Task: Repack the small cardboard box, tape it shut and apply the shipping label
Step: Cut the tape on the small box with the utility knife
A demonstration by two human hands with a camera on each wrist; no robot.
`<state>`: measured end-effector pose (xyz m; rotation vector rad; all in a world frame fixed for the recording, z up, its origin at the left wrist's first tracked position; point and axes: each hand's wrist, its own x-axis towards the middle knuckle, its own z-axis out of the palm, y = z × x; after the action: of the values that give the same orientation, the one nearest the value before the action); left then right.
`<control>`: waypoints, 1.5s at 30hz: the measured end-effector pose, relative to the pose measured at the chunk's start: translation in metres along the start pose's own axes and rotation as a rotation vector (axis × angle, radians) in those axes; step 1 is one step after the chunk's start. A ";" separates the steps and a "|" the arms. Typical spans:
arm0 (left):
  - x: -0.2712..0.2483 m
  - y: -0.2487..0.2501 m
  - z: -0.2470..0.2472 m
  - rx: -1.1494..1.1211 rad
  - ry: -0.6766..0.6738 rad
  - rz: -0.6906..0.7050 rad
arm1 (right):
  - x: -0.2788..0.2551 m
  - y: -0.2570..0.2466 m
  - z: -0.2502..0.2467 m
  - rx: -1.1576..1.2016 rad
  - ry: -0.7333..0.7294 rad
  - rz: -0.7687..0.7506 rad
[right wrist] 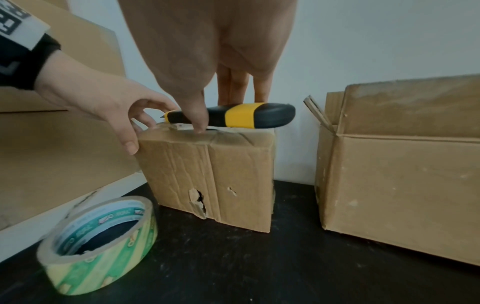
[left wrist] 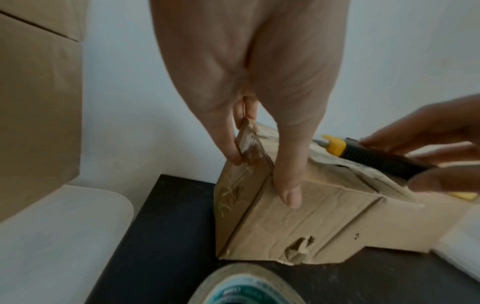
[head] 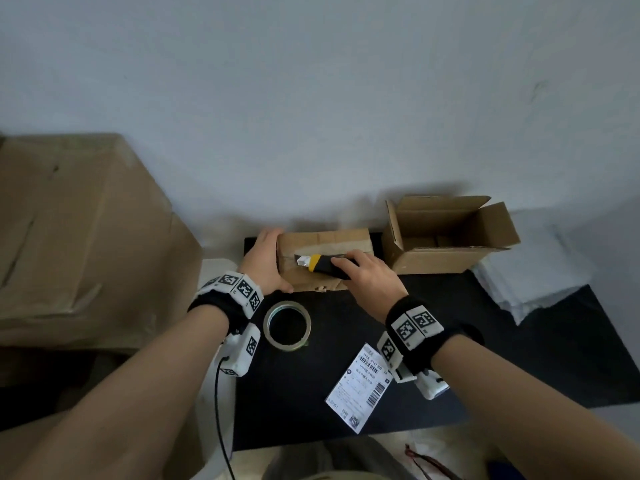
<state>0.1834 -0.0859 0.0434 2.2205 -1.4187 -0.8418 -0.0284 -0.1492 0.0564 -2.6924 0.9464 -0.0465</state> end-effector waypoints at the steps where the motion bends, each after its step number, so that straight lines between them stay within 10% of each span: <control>1: -0.006 0.000 0.001 -0.007 0.001 0.004 | -0.003 -0.004 -0.001 0.000 0.009 -0.015; 45: -0.051 -0.001 0.013 -0.026 0.077 -0.033 | -0.036 -0.063 -0.016 -0.054 -0.164 0.128</control>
<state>0.1599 -0.0393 0.0475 2.2376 -1.3318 -0.7727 -0.0204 -0.0845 0.0920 -2.6278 1.0796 0.2261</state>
